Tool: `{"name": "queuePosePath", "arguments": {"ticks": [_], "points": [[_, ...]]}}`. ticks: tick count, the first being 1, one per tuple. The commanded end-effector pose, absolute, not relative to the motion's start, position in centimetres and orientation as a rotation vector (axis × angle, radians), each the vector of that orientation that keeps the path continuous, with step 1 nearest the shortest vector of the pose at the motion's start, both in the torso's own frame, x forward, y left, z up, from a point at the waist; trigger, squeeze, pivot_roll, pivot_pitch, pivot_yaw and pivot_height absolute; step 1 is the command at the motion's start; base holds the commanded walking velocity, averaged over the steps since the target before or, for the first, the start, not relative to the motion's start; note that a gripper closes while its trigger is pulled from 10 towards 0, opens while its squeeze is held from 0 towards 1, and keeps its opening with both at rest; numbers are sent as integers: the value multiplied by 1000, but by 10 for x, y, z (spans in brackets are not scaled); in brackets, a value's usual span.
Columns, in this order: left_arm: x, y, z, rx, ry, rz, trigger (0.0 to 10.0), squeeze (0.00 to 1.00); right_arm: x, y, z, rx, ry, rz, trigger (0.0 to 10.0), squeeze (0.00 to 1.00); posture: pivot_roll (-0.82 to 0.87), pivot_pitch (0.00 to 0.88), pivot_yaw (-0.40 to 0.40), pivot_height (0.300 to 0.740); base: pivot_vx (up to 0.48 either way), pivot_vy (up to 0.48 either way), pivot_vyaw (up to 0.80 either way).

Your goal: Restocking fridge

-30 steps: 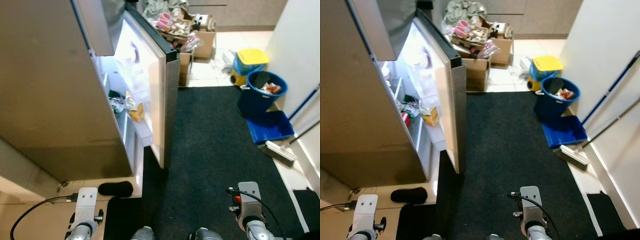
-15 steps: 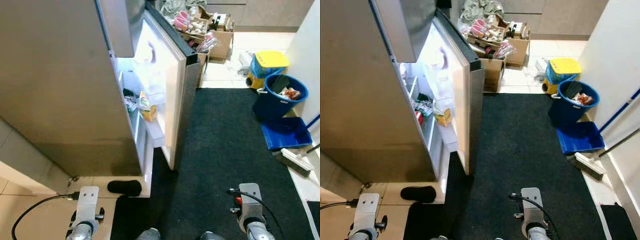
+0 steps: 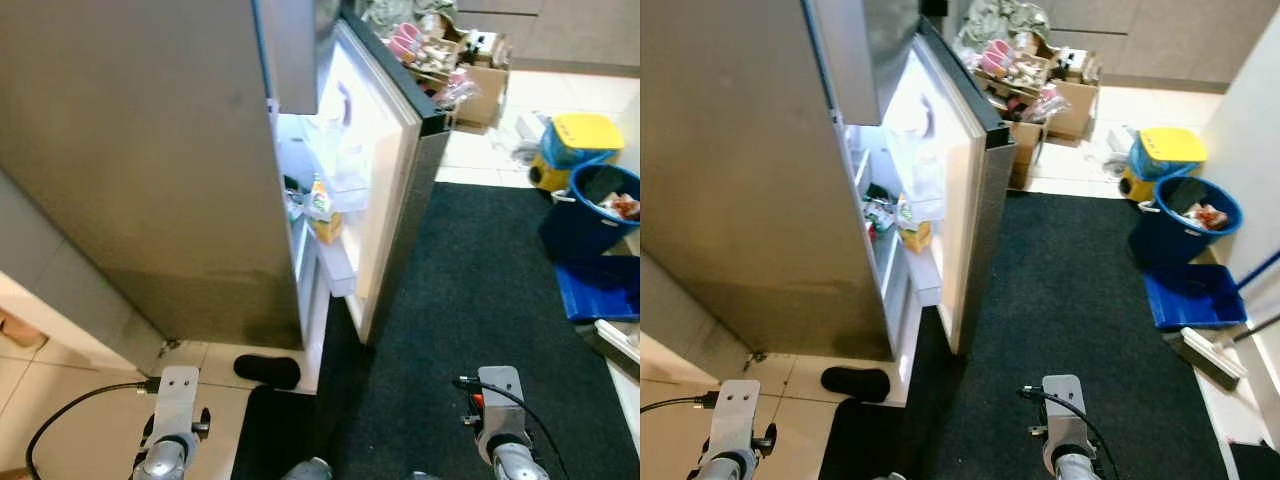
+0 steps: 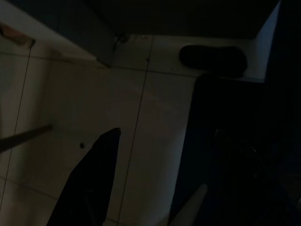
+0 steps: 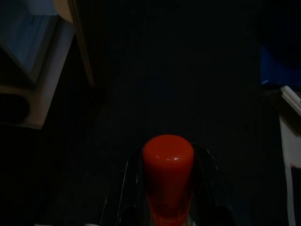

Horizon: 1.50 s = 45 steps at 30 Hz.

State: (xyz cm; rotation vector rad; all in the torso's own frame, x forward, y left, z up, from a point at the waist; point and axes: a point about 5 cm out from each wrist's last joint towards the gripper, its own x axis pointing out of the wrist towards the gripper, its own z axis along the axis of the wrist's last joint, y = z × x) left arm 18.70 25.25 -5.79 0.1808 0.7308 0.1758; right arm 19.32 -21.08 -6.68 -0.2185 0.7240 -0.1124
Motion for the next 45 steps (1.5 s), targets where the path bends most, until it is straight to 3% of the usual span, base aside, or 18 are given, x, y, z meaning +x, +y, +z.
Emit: {"name": "queuePosePath", "arguments": {"ticks": [1,13,27,45], "points": [[177,250,-65,186,773,166,10000,0,189,-214,-69,-217,736,-131,10000,0,25,112,-45,740,0,0,712],[176,249,-66,186,775,161,10000,0,185,-216,-70,-218,747,-140,10000,0,23,112,-42,740,0,0,678],[174,249,-67,192,780,155,10000,0,183,-217,-71,-204,758,-156,10000,0,23,111,-41,740,0,0,0],[178,249,-66,201,782,146,10000,0,185,-217,-71,-208,755,-152,10000,0,24,109,-41,740,0,-453,0]]}}
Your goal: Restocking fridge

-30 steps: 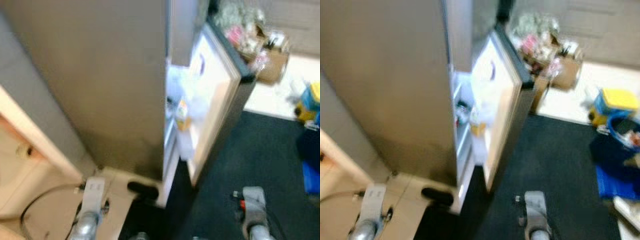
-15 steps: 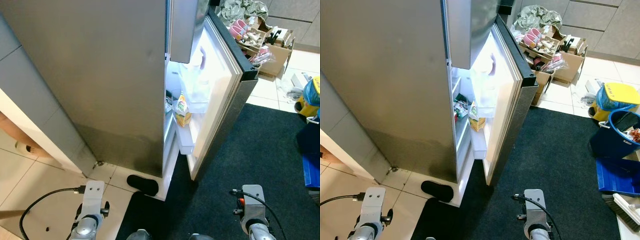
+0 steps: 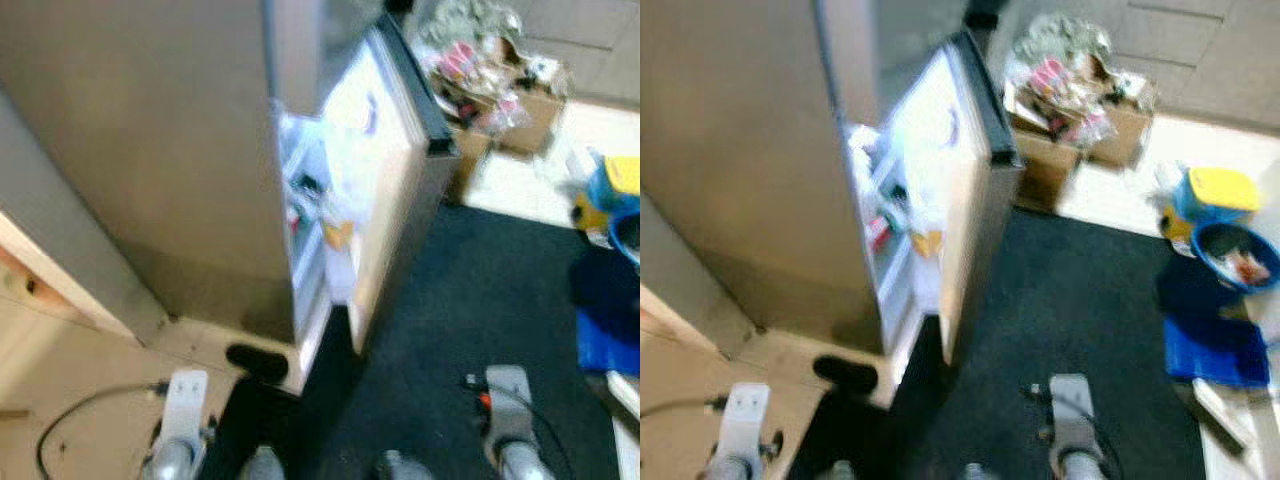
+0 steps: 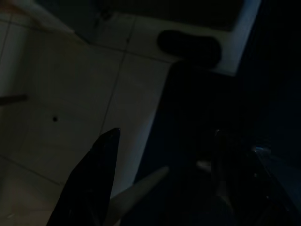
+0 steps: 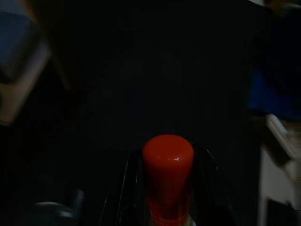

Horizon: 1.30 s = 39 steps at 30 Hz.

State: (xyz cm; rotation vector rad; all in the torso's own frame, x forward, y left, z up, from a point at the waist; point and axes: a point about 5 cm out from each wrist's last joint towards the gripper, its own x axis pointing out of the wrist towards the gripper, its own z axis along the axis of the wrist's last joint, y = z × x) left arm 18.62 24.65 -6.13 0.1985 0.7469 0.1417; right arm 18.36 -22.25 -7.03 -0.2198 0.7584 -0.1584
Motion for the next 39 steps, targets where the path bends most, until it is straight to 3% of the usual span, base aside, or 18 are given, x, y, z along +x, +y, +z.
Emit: {"name": "queuePosePath", "arguments": {"ticks": [1,10,29,39], "points": [[178,249,-66,201,782,146,10000,0,185,-217,-71,-209,755,-151,10000,0,24,105,-40,740,0,-416,0],[179,248,-65,206,781,143,10000,0,185,-217,-71,-210,755,-152,10000,0,23,103,-39,740,0,-348,0],[178,249,-66,207,795,154,10000,0,186,-215,-71,-217,750,-145,10000,0,21,109,-39,740,0,0,0],[179,248,-66,210,791,149,10000,0,186,-217,-70,-234,752,-154,10000,0,20,109,-39,740,0,0,638]]}}
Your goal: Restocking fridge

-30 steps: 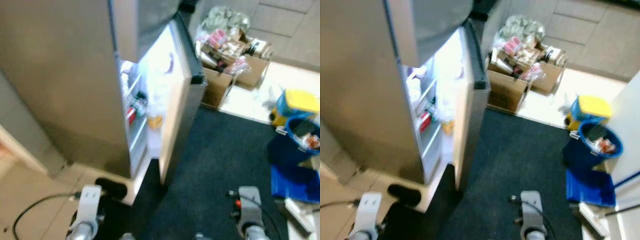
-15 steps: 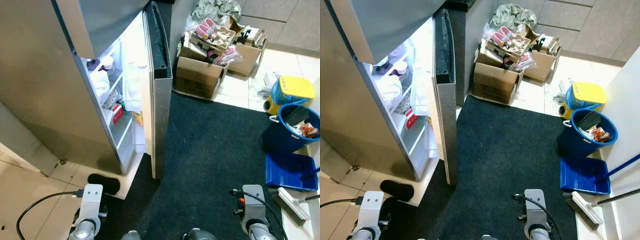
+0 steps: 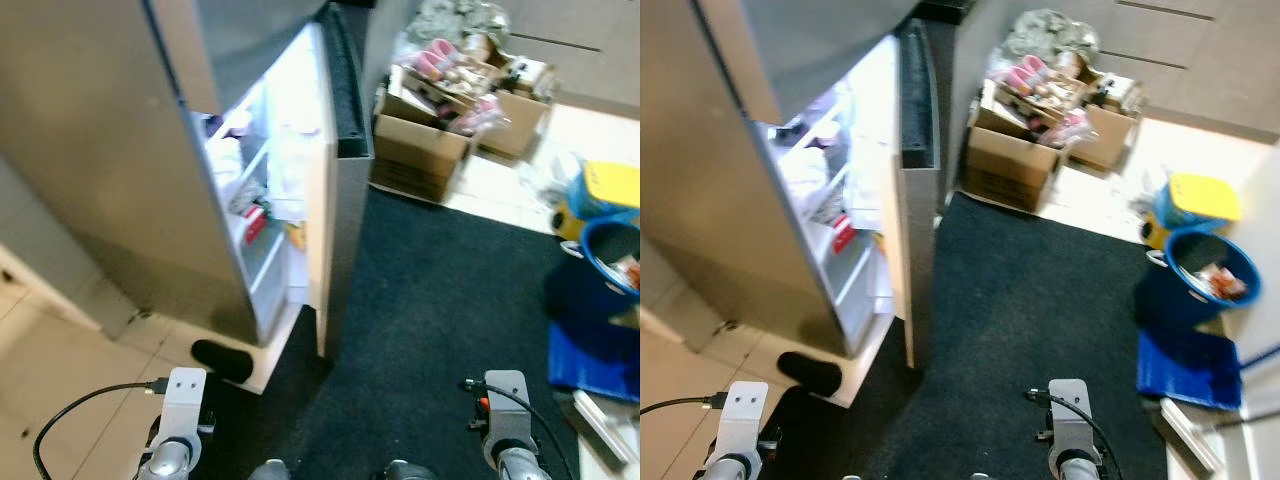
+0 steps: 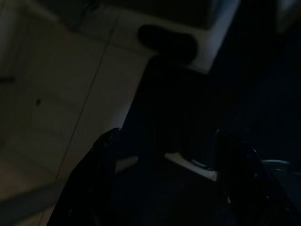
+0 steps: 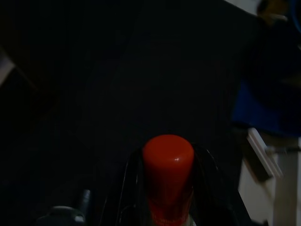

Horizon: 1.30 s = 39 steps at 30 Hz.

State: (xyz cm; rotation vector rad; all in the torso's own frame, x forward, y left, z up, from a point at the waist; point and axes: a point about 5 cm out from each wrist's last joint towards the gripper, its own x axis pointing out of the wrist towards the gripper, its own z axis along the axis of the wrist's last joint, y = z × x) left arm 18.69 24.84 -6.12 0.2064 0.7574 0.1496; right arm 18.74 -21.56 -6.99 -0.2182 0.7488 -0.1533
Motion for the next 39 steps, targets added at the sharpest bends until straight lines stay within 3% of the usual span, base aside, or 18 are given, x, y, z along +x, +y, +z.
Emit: {"name": "queuePosePath", "arguments": {"ticks": [1,39], "points": [[179,248,-66,210,791,149,10000,0,186,-217,-70,-234,752,-154,10000,0,20,109,-39,740,0,0,800],[181,243,-67,214,790,137,10000,0,186,-219,-70,-250,755,-171,10000,0,20,101,-35,740,0,0,800]]}}
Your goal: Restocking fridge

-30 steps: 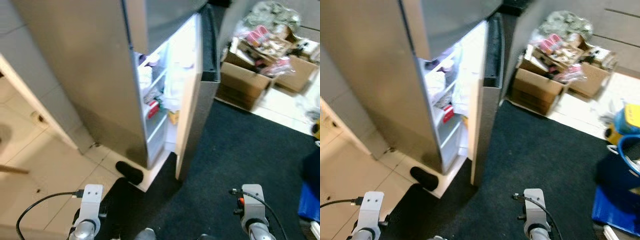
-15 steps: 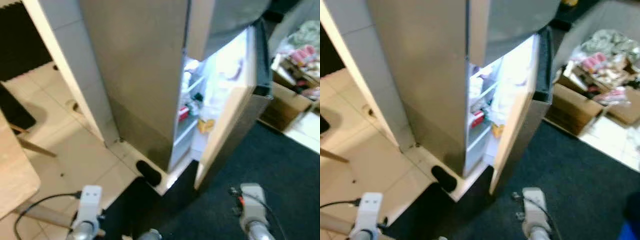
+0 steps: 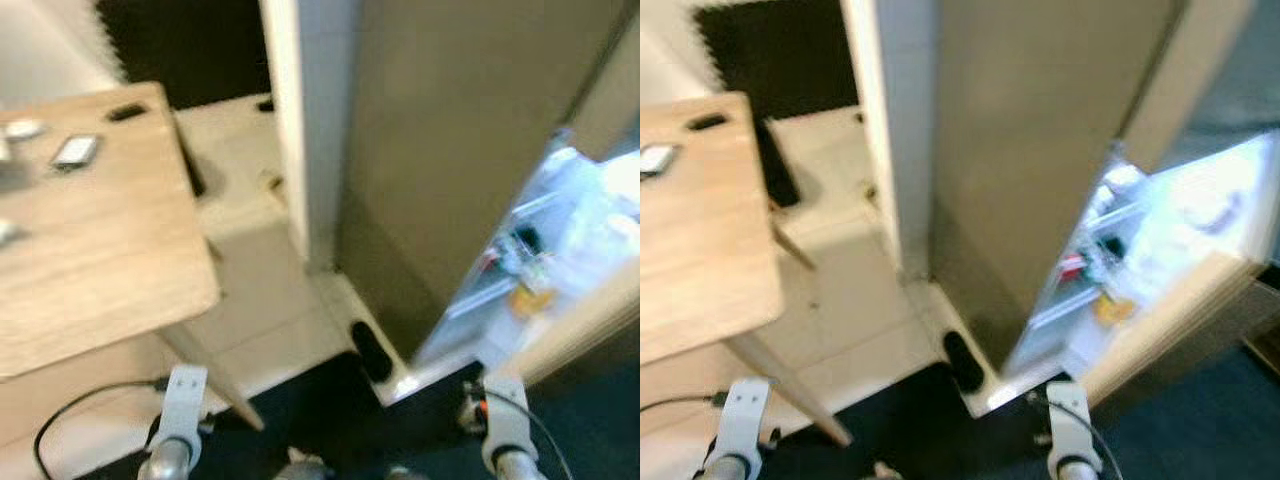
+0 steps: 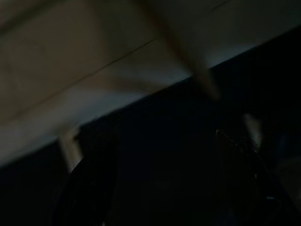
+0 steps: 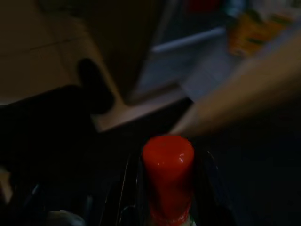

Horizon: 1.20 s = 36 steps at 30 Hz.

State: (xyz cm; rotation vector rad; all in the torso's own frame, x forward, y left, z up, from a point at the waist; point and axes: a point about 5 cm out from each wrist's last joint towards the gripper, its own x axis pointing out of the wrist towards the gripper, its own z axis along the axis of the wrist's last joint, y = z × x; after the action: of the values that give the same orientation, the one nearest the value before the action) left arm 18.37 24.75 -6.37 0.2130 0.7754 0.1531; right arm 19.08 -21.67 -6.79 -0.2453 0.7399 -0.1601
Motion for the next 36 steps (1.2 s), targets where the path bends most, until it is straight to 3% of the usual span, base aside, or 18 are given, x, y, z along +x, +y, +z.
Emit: {"name": "queuePosePath", "arguments": {"ticks": [1,25,36], "points": [[182,242,-66,215,789,136,10000,0,187,-220,-69,-251,753,-175,10000,0,21,100,-36,740,0,0,800],[184,242,-65,217,777,127,10000,0,250,-221,-22,-152,456,-247,10000,0,19,101,-33,740,0,0,57],[186,240,-64,214,771,120,10000,0,257,-221,-15,-145,421,-252,10000,0,18,101,-33,740,0,-467,0]]}}
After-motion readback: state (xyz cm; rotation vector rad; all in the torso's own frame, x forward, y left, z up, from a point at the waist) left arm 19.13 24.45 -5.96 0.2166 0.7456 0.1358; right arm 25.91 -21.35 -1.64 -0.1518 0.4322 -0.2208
